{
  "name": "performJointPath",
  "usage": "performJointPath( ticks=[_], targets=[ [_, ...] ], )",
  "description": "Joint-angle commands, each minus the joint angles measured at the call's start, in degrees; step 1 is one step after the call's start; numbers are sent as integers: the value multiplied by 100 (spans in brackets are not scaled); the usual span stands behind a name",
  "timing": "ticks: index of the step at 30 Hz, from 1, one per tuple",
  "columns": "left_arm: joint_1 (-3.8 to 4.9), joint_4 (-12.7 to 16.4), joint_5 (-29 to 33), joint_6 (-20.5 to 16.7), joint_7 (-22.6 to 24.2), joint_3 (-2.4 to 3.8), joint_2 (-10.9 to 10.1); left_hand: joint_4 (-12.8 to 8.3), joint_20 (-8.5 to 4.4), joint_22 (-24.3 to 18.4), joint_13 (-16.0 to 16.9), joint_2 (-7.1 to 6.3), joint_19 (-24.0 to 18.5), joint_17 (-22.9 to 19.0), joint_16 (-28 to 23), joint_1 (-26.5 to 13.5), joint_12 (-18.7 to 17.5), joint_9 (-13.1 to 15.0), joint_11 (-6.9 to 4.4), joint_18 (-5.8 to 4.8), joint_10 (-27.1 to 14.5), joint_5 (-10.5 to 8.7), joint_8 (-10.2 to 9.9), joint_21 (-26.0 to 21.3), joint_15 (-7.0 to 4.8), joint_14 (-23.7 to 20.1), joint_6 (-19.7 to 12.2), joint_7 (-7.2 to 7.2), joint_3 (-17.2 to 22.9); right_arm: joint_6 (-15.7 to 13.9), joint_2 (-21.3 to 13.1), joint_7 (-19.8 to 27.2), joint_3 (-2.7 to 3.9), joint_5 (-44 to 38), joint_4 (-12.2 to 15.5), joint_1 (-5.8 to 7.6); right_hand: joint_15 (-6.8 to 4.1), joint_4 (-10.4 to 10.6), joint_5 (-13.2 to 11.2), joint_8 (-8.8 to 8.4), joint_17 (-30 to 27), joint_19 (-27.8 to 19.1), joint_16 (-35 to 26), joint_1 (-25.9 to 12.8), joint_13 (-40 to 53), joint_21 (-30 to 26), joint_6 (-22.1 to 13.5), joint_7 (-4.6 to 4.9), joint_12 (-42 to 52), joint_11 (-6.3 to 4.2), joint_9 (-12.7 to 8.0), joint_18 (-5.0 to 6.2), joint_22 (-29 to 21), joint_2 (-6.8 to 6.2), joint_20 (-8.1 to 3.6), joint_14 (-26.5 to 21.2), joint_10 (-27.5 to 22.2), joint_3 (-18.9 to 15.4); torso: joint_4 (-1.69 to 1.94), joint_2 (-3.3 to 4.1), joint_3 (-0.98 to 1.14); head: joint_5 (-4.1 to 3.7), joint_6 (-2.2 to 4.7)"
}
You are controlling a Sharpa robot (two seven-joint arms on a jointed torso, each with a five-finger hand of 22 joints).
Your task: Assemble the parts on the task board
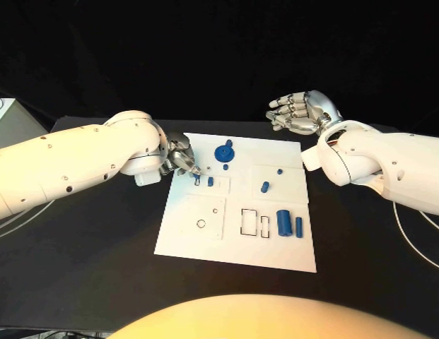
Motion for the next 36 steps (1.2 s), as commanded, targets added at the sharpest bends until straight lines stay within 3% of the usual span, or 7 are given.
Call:
performJointPath(
  ticks=[1,5,27,36],
  targets=[
    [-18,-26,-198,-19,-9,-4,42,-1222,1,6,4,28,56,1137,23,-40,20,8,-2,-52,39,20,26,26,-24,486,36,-8,1192,119,8,323,1,206,-9,-2,38,-44,34,-43,-103,-150,-103,-45,-139,-25,0,369,-133,42,-15,57,-185,17,23,17,15,15,-3,6,0,1,-7],
    [-39,-61,-315,-15,20,-15,85,-1226,0,5,8,25,56,1137,23,-43,23,8,-4,-52,44,20,28,26,-26,486,38,-10,1191,132,11,362,1,247,-12,-2,59,-97,33,-107,-226,-250,-217,-57,-288,-20,24,379,-366,59,-41,62,-399,40,57,65,75,47,-3,5,1,-3,-12],
    [-145,-180,-861,-12,223,-43,179,-1245,-4,-6,16,21,49,1150,29,-37,27,7,-10,-49,53,12,32,22,-28,490,44,-16,1193,51,-15,490,2,346,30,-2,63,-137,75,-162,-306,-192,-288,-71,-304,3,26,396,-511,70,-64,69,-512,60,62,106,142,78,4,2,-7,9,-57],
    [-172,-177,-929,4,254,-48,181,-1249,-5,-11,5,21,46,1150,29,-36,21,6,-11,-48,50,8,32,20,-29,490,46,-17,1194,37,-34,497,2,353,33,-3,64,-148,86,-167,-319,-184,-299,-68,-303,3,32,398,-532,71,-67,69,-531,66,62,113,154,88,3,5,-2,10,-72]
  ],
)
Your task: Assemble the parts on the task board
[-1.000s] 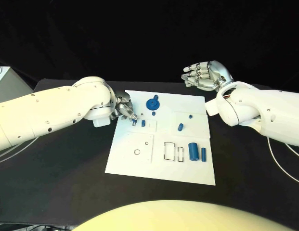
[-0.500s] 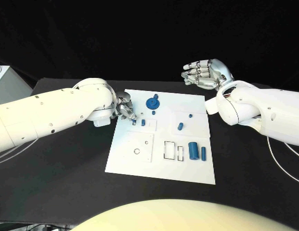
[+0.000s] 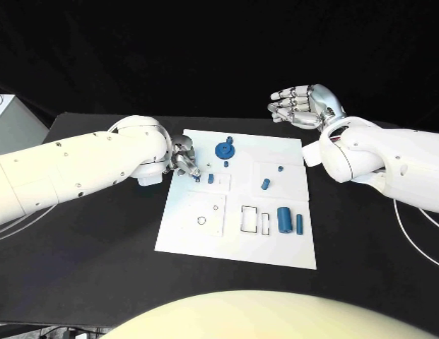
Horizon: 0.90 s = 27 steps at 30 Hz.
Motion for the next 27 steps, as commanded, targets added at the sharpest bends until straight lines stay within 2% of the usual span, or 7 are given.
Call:
performJointPath(
  ticks=[1,15,27],
  targets=[
    [-4,15,-117,17,99,1,9,-912,-5,-7,-6,80,47,1150,29,23,20,5,-13,-48,31,9,36,20,-30,491,27,2,888,22,-3,112,1,6,12,-2,-5,-32,33,-36,-14,29,-45,-36,-5,2,32,398,-47,4,-11,73,-18,34,5,40,42,6,-3,3,4,3,-2],
    [-8,48,-16,105,133,0,-1,-920,-7,-12,-3,79,44,1155,31,24,20,3,-14,-47,33,1,36,18,-30,492,30,1,890,23,-2,95,1,15,3,-2,-4,-34,36,-41,-22,29,-53,-43,-5,-1,34,402,-59,6,-13,71,-31,32,5,43,49,6,-7,3,2,-5,-2],
    [-8,53,108,180,156,0,-4,-933,-9,-10,8,86,45,1170,38,34,23,-1,-17,-48,40,0,36,19,-32,497,36,-2,900,37,7,76,1,19,-10,-3,0,-35,35,-51,-37,25,-67,-59,-5,-6,35,408,-83,10,-17,69,-54,27,7,46,59,3,6,4,4,-12,-2]
  ],
)
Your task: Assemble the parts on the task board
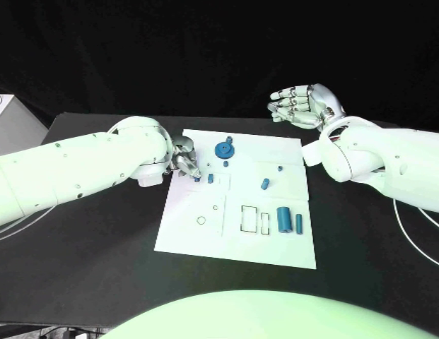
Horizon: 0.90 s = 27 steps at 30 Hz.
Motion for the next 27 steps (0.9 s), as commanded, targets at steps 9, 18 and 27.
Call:
performJointPath(
  ticks=[9,18,27],
  targets=[
    [1,-20,19,164,81,2,12,-955,-11,7,43,72,47,1196,51,44,38,0,-21,-49,56,2,18,21,-33,505,53,-13,903,52,8,59,1,-2,-3,-3,2,-36,35,-34,-16,22,-25,-46,-7,-8,36,410,-48,-8,-8,70,-16,2,8,47,43,2,-4,-3,0,8,0],
    [1,-36,-34,144,47,2,9,-965,-12,14,61,68,52,1205,54,51,46,-3,-22,-51,65,6,18,24,-34,507,61,-14,906,62,7,53,1,2,-6,-3,3,-35,35,-37,-21,19,-30,-52,-7,-9,37,412,-56,-6,-9,69,-24,2,9,48,46,0,3,0,0,2,0],
    [1,-44,-109,132,46,3,20,-965,-12,14,61,68,52,1205,54,51,46,-3,-22,-51,65,6,18,24,-34,507,61,-14,906,65,8,53,1,3,-5,-4,4,-35,35,-39,-25,15,-35,-58,-6,-11,38,414,-63,-6,-10,68,-32,2,11,49,50,-1,-3,2,-4,-3,0]
  ],
)
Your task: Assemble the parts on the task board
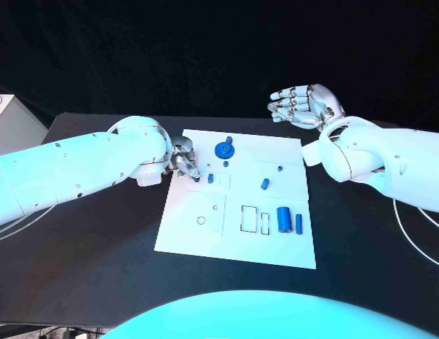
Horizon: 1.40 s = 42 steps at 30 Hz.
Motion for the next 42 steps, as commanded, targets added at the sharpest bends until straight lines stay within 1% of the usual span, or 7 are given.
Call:
performJointPath(
  ticks=[1,5,12,25,28,34,42],
  targets=[
    [0,5,-66,66,34,2,16,-949,8,8,5,68,31,1205,32,51,23,16,-11,-51,34,39,37,24,-34,507,39,2,921,62,3,61,1,-9,3,-3,5,-35,35,-40,-12,13,-37,-59,-7,-12,39,414,-37,-5,-10,68,-9,2,11,50,52,-1,-4,4,0,-2,0],
    [0,7,-35,102,29,2,16,-954,7,12,23,68,34,1210,34,54,31,12,-12,-52,44,43,35,26,-34,509,47,2,925,66,3,59,1,-8,2,-3,5,-35,35,-40,-12,13,-37,-59,-7,-12,39,414,-37,-5,-10,68,-9,2,11,50,52,-1,-4,2,3,-8,0],
    [0,5,46,168,16,2,13,-957,7,15,46,66,36,1222,40,55,42,10,-12,-53,56,47,34,27,-34,512,53,1,926,74,2,58,1,-4,3,-3,5,-35,35,-40,-12,13,-37,-59,-7,-12,39,414,-37,-5,-10,68,-9,2,11,50,52,-1,3,0,1,-11,0],
    [1,-8,151,228,9,2,19,-964,6,19,78,61,38,1243,49,56,58,5,-13,-54,75,60,32,29,-35,518,65,0,929,82,2,53,1,-1,2,-3,7,-36,36,-44,-19,4,-44,-67,-7,-15,43,416,-49,-4,-11,68,-23,2,13,53,59,-2,-1,0,2,-12,0],
    [1,-29,154,223,6,2,26,-964,6,19,78,61,38,1243,49,56,58,5,-13,-54,75,60,32,29,-35,518,65,0,929,82,2,53,1,-1,5,-3,7,-36,36,-44,-19,4,-44,-67,-7,-15,43,416,-49,-4,-11,68,-23,2,13,53,59,-2,2,2,0,-14,0],
    [1,-92,164,231,2,2,48,-966,6,16,85,59,36,1249,52,55,61,2,-14,-53,81,67,30,28,-35,520,71,-1,930,87,1,49,1,0,10,-3,7,-37,36,-45,-23,1,-47,-70,-7,-16,45,416,-54,-3,-12,67,-29,1,13,54,62,-2,2,4,2,-12,0],
    [1,-195,229,354,-17,1,125,-956,5,24,160,54,40,1268,61,34,98,-9,-12,-55,121,85,23,31,-33,526,90,0,926,101,1,41,1,0,17,-3,8,-38,37,-47,-27,-3,-50,-73,-6,-17,47,417,-60,-2,-13,67,-36,1,14,56,65,-3,1,5,-1,-19,0]
  ],
)
